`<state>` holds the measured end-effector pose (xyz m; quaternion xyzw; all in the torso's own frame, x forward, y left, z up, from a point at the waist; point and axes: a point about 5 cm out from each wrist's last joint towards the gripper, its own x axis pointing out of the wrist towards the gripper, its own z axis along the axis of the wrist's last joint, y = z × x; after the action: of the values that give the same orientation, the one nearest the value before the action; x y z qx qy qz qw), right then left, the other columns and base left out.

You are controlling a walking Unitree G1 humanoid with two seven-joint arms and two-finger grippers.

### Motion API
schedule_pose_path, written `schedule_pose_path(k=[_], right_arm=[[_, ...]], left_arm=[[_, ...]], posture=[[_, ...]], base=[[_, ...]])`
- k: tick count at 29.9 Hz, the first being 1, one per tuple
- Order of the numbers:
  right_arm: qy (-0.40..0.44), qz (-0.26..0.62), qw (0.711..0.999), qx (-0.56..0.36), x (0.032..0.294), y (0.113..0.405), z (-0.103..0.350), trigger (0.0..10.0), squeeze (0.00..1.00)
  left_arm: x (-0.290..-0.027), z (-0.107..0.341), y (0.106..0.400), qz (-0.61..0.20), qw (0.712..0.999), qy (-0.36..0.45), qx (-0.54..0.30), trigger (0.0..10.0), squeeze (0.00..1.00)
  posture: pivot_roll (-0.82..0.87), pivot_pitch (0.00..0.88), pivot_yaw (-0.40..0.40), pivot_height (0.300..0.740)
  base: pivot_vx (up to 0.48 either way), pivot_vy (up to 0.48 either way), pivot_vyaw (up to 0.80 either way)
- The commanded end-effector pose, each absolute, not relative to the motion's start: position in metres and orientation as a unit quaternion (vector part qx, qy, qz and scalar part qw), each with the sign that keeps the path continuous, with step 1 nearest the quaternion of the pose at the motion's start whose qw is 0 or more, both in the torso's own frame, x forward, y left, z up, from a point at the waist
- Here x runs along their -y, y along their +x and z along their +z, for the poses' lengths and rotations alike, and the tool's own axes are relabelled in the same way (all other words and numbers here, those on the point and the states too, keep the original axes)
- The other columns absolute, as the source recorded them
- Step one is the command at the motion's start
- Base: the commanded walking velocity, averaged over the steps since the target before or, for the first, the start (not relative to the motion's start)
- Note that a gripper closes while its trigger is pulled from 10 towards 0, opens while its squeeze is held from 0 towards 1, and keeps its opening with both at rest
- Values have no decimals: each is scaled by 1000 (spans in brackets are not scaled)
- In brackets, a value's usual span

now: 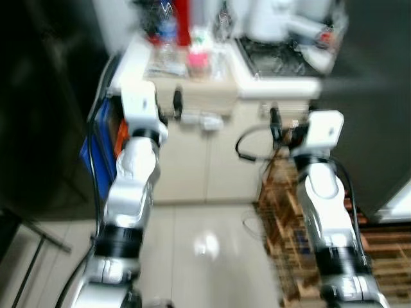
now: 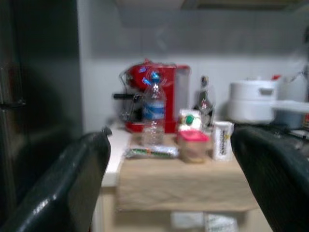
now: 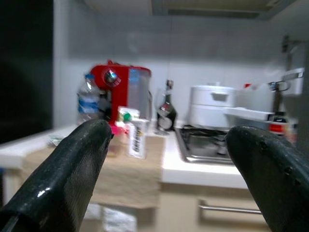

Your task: Restocking fridge

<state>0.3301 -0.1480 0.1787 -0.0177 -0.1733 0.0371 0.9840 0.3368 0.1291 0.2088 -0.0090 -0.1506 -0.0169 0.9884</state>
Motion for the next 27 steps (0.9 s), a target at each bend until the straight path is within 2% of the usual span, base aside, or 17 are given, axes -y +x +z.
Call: schedule_pose_path(k=[1, 10, 15, 27], right_arm=[[-5, 29, 986, 162, 150, 334, 178, 10000, 0], [4, 24, 988, 152, 151, 334, 173, 10000, 0], [-13, -6, 982, 190, 156, 332, 186, 10000, 0], [-17, -12, 980, 200, 156, 331, 190, 10000, 0]], left_arm=[[-126, 208, 340, -23, 989, -1, 144, 10000, 0], [-124, 206, 341, -32, 990, 2, 136, 10000, 0], [-119, 214, 341, -62, 985, 3, 159, 10000, 0], [-118, 219, 343, -73, 983, 2, 168, 10000, 0]], posture=[[-76, 0, 18, 740], [-75, 0, 17, 740], [-73, 0, 17, 740], [-72, 0, 15, 740]], base=[[454, 0, 0], [454, 0, 0], [468, 0, 0], [469, 0, 0]])
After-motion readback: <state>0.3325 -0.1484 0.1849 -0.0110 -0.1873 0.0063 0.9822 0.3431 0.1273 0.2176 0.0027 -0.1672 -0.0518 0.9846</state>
